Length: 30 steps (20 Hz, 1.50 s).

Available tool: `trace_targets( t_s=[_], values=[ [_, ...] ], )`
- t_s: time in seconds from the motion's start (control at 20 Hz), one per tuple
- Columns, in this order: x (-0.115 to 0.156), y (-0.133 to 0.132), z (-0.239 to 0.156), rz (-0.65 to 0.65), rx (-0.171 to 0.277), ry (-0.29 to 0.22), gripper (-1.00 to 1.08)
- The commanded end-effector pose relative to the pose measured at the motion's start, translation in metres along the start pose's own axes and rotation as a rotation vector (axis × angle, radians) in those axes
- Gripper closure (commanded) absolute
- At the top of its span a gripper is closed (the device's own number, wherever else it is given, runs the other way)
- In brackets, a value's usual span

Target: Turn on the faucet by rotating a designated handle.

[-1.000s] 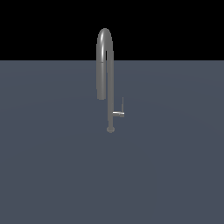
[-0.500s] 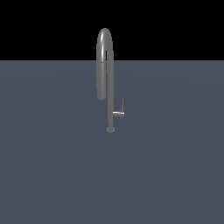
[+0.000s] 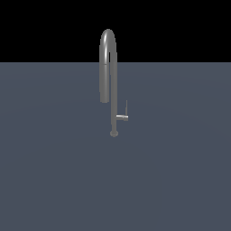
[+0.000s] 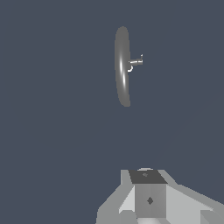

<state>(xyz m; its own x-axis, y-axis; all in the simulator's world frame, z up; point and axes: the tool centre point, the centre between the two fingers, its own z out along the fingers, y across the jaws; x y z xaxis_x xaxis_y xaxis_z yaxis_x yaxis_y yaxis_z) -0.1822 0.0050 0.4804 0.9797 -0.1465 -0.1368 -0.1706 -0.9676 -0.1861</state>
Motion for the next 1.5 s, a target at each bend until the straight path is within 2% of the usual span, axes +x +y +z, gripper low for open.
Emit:
trace_targets(
  t_s=[0.0,0.8,1.45],
  values=[
    [0.015,0.001,0.003,0.042,0.038,-0.035,1.08],
    [0.112,0.017,0.041,0.328,0.304,-0.271,1.08],
    [0.185,0.042,0.099,0.591,0.555,-0.491,1.08]
  ],
)
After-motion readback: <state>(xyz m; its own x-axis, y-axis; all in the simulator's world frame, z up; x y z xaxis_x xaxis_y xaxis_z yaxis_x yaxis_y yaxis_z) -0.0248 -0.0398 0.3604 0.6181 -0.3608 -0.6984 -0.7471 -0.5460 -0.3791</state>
